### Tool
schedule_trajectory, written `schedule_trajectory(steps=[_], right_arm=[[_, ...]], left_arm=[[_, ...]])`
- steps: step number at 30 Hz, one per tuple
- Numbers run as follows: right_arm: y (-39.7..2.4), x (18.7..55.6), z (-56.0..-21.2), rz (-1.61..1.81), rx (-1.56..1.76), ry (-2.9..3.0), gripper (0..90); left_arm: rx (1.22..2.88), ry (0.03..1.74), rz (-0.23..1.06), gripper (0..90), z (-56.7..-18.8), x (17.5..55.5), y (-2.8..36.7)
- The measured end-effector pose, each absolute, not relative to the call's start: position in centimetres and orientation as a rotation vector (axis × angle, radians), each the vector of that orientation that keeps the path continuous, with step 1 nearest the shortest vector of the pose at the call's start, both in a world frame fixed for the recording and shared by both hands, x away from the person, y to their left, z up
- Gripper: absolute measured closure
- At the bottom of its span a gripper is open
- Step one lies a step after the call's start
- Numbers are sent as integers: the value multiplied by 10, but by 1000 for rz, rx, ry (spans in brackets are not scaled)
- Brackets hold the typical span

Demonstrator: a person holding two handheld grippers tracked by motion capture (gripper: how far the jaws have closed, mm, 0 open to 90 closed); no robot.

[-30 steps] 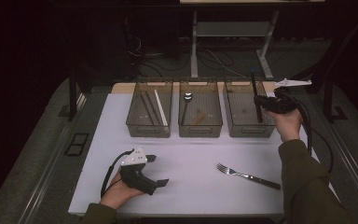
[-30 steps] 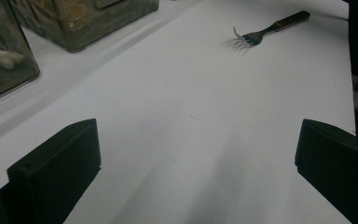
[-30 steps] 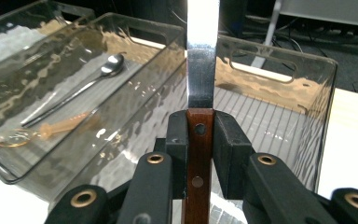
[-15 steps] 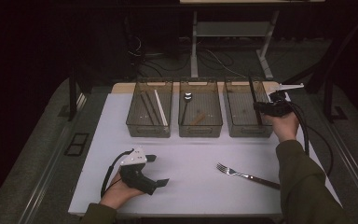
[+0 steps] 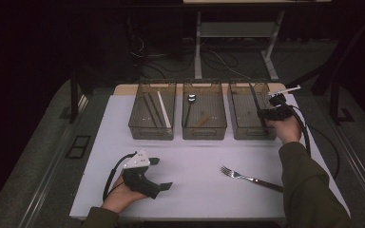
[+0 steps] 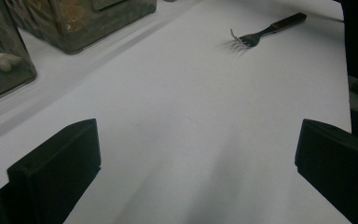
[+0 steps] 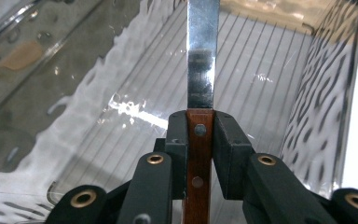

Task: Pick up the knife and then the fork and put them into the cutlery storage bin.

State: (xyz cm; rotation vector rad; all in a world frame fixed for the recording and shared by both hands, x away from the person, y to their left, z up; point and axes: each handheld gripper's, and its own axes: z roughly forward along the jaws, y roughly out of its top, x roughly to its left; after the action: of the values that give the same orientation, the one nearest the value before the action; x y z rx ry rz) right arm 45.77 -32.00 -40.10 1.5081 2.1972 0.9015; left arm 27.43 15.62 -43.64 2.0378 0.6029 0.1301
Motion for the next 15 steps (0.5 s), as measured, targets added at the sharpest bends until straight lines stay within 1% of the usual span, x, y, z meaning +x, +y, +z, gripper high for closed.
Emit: schedule_trajectory(steps=[9, 10, 11, 12, 15], right_arm=[[-313, 460, -405, 814, 1488, 2234, 759], [-313, 460, -405, 813, 1480, 2232, 738], [-313, 460, -405, 820, 1471, 2224, 662], [-312, 459, -403, 835, 1470, 2205, 614], [-313, 458, -399, 872, 1474, 2177, 539]], left_arm=[[2038, 602, 131, 0, -436, 274, 156], [2037, 602, 131, 0, -436, 274, 156], [2036, 602, 132, 0, -436, 274, 156], [2037, 601, 132, 0, -436, 274, 156], [2038, 601, 131, 0, -436, 274, 156]])
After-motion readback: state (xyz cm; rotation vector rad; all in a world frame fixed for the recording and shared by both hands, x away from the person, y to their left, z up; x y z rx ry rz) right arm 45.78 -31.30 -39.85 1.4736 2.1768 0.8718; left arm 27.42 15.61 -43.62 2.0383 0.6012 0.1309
